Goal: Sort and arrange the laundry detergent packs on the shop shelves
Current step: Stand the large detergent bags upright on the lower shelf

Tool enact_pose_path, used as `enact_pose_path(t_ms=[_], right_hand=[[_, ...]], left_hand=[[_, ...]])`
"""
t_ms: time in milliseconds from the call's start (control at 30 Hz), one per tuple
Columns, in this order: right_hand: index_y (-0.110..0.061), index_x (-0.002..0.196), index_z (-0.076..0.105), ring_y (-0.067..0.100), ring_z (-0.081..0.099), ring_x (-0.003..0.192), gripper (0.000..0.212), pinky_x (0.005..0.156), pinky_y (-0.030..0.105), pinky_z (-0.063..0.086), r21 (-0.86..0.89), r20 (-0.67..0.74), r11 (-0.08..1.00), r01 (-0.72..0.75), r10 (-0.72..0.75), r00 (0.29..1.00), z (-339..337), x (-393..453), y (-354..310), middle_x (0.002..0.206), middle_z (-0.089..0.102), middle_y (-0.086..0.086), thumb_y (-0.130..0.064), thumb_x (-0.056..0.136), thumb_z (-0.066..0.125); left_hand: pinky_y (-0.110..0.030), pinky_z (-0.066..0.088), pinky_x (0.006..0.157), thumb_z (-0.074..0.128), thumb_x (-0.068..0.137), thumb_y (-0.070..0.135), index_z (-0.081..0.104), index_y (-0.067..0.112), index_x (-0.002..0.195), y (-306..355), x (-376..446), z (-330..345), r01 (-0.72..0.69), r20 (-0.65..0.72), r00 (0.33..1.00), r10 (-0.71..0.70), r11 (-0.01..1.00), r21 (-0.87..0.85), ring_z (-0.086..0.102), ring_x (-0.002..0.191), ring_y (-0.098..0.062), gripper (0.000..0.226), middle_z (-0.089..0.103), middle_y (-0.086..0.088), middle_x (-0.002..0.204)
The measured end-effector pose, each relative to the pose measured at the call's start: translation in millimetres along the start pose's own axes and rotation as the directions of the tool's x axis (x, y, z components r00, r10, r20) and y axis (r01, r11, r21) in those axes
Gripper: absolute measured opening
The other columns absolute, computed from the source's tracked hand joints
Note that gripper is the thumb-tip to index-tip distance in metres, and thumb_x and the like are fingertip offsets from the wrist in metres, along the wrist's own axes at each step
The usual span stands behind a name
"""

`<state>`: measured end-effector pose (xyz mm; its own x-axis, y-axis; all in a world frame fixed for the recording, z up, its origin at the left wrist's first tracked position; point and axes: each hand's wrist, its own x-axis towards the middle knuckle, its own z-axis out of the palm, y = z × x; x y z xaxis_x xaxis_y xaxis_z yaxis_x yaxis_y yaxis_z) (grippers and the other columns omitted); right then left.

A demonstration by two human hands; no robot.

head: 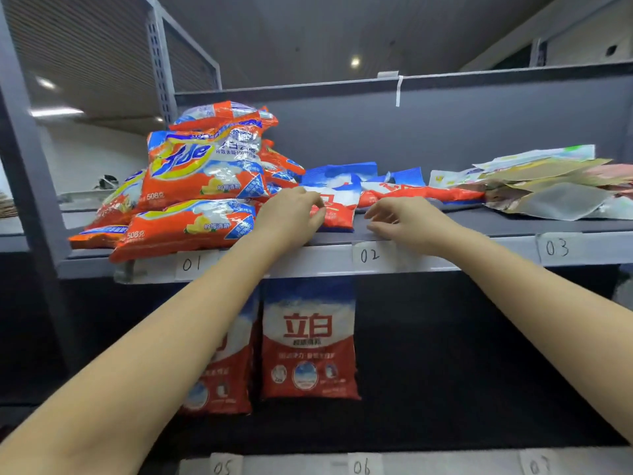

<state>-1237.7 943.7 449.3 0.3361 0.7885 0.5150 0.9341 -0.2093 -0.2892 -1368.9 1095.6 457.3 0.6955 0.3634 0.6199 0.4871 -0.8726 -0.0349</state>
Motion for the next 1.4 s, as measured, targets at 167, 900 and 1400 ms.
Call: enact_pose_path(t_ms=[167,900,1400], right_hand=[[-0.009,0.122,0.061,0.017,0.050,0.094,0.038,0.077,0.025,0.036,-0.129,0.124,0.979,-0.158,0.174,0.977,15,55,12,0.123,0.061,0.008,-0.034,0.097,0.045],[-0.019,0.069,0.042,0.024,0.060,0.099,0.029,0.089,0.040,0.052,0.705,-0.031,0.633,-0.319,0.477,0.879,54,136,19,0.100,0.059,0.010,-0.007,0.085,0.064],[-0.021,0.077,0.046,0.006,0.055,0.062,0.026,0.057,0.019,0.046,0.823,-0.510,0.490,0.287,0.415,0.754,-21,66,-1,0.077,0.056,-0.002,0.002,0.089,0.054]], left_hand=[[-0.035,0.033,0.105,0.044,0.096,0.041,0.048,0.019,0.136,-16,26,26,0.001,0.106,0.994,0.005,0.998,-0.062,0.040,0.128,-0.024,0.046,0.046,-0.007,0.140],[-0.033,0.038,0.096,0.045,0.097,0.039,0.059,0.023,0.123,-24,30,38,-0.014,-0.108,0.994,-0.011,0.974,-0.228,0.049,0.119,-0.019,0.033,0.057,-0.001,0.128],[-0.033,0.029,0.108,0.034,0.100,0.043,0.035,0.015,0.144,-23,35,36,0.046,-0.127,0.986,-0.112,0.899,-0.436,0.034,0.135,-0.017,0.053,0.038,-0.004,0.147]])
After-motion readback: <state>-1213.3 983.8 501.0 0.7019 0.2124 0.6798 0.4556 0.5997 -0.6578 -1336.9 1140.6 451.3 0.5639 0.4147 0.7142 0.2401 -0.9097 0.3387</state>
